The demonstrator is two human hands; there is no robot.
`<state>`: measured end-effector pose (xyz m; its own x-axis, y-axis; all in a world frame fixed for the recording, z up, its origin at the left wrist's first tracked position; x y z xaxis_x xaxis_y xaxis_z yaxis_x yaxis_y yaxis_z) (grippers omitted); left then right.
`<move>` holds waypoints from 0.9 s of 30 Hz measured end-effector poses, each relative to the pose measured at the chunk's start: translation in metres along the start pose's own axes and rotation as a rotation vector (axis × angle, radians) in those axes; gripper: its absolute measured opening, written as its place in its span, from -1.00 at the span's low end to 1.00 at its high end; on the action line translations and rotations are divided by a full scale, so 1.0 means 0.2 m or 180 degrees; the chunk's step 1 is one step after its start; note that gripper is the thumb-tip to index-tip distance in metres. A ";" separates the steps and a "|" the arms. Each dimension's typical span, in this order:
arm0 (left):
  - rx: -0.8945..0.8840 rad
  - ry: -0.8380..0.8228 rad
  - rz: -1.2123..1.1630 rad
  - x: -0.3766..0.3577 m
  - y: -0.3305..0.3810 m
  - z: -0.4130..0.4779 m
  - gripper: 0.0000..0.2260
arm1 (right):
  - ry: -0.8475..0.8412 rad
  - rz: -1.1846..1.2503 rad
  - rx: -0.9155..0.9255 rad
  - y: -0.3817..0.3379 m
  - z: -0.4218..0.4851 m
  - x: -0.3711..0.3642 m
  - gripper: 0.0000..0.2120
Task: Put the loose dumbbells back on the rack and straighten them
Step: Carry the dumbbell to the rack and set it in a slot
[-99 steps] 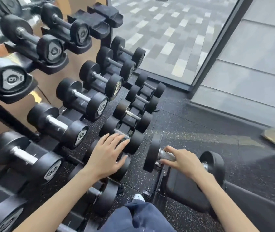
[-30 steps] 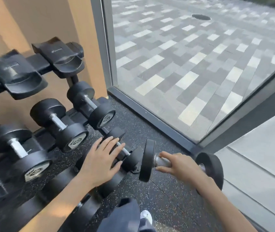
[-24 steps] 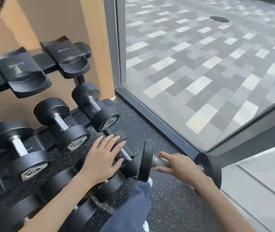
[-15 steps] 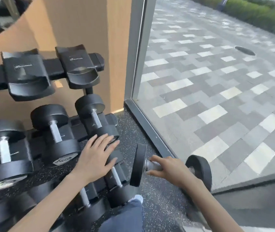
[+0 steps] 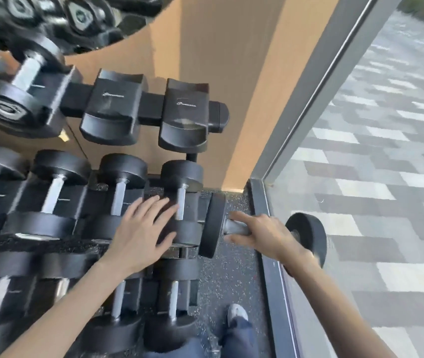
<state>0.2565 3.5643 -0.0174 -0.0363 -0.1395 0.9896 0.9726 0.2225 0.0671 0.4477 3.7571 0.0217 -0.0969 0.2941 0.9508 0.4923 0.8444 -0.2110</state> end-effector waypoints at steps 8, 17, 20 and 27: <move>0.0929 -0.0019 0.0182 -0.08 0.23 0.20 -0.50 | -0.0284 -0.0250 0.1035 0.36 0.38 0.13 -0.45; 0.1810 -0.0010 0.0211 -0.10 0.44 0.45 -0.49 | -0.0439 -0.0540 0.1817 0.60 0.77 0.39 -0.48; 0.2113 -0.0045 0.0266 -0.11 0.42 0.49 -0.44 | -0.0510 -0.0599 0.2117 0.60 0.92 0.42 -0.46; 0.2574 0.0053 0.0359 -0.12 0.19 0.69 -0.43 | -0.0426 -0.0782 0.2741 0.46 1.36 0.47 -0.46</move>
<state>0.2619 3.7082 -0.0203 0.0614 -0.0875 0.9943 0.5037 0.8627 0.0448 0.2478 3.9842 0.0305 -0.2402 0.0655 0.9685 -0.3680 0.9171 -0.1532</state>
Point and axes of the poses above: each hand's wrist, its own z-axis towards the middle knuckle, its own x-axis out of the back of the hand, y = z × x, the point moved 1 cm from there along z, towards the middle knuckle, and after that the axes turned 4 degrees about -x, right-handed, at the moved point
